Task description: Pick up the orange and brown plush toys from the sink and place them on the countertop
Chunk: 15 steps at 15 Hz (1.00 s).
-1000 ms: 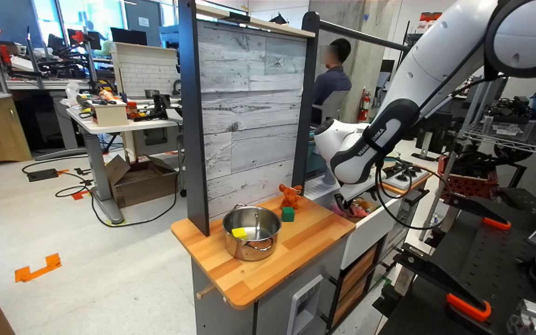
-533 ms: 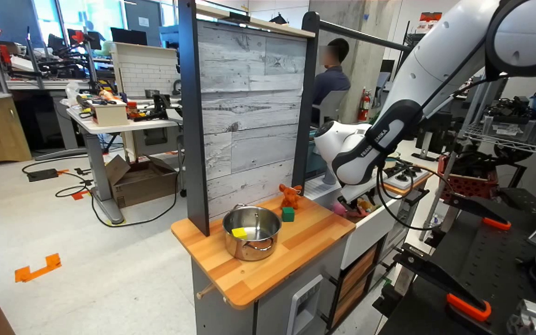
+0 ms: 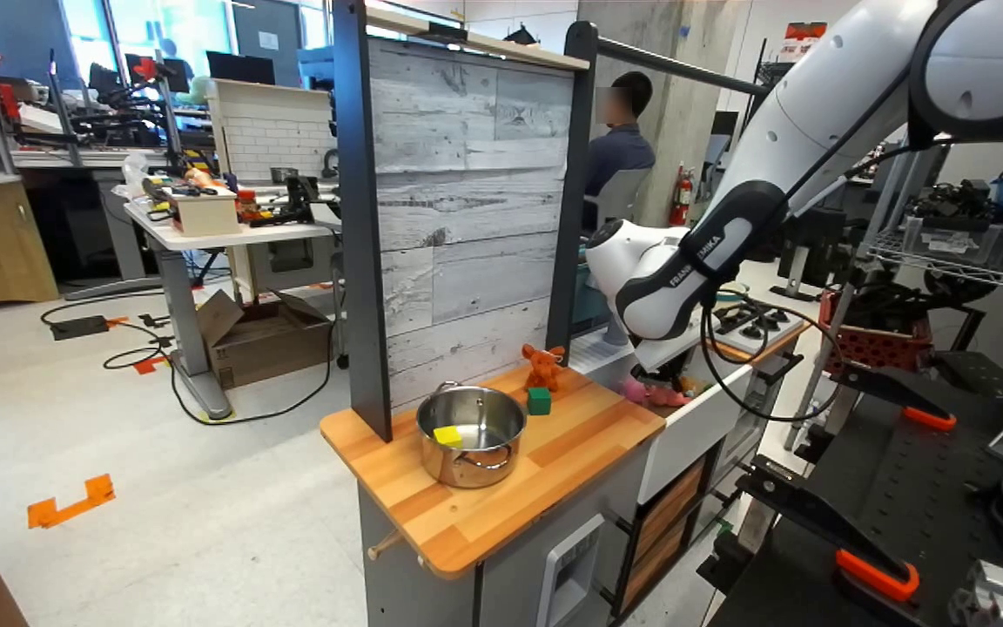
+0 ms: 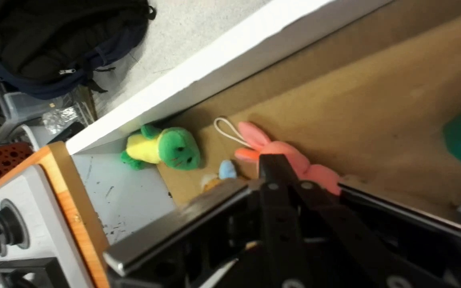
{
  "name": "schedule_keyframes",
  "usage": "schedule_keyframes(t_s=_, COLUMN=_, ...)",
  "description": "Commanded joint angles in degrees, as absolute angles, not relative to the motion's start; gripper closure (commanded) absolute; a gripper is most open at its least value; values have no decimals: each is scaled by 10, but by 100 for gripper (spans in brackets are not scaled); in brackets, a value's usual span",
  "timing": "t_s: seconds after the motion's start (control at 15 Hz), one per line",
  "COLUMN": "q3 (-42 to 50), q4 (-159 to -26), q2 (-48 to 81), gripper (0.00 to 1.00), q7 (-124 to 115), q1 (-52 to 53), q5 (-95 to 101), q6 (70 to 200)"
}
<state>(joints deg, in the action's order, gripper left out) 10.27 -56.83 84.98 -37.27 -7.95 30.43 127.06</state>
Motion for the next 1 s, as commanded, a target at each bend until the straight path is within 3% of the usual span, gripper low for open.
schedule_keyframes(t_s=0.0, q3=97, q4=-555, q2=854, gripper=74, q7=-233, q1=-82, q5=230, q6=1293)
schedule_keyframes(t_s=0.07, q3=65, q4=-567, q2=843, gripper=73, q7=-215, q1=-101, q5=253, q6=1302)
schedule_keyframes(t_s=0.2, q3=46, q4=-589, q2=830, gripper=60, q7=-158, q1=-107, q5=248, q6=1320)
schedule_keyframes(t_s=0.73, q3=-42, q4=-738, q2=740, gripper=1, q7=71, q1=-174, q5=254, q6=1383)
schedule_keyframes(t_s=0.93, q3=-72, q4=-782, q2=722, gripper=0, q7=157, q1=-203, q5=254, q6=1376)
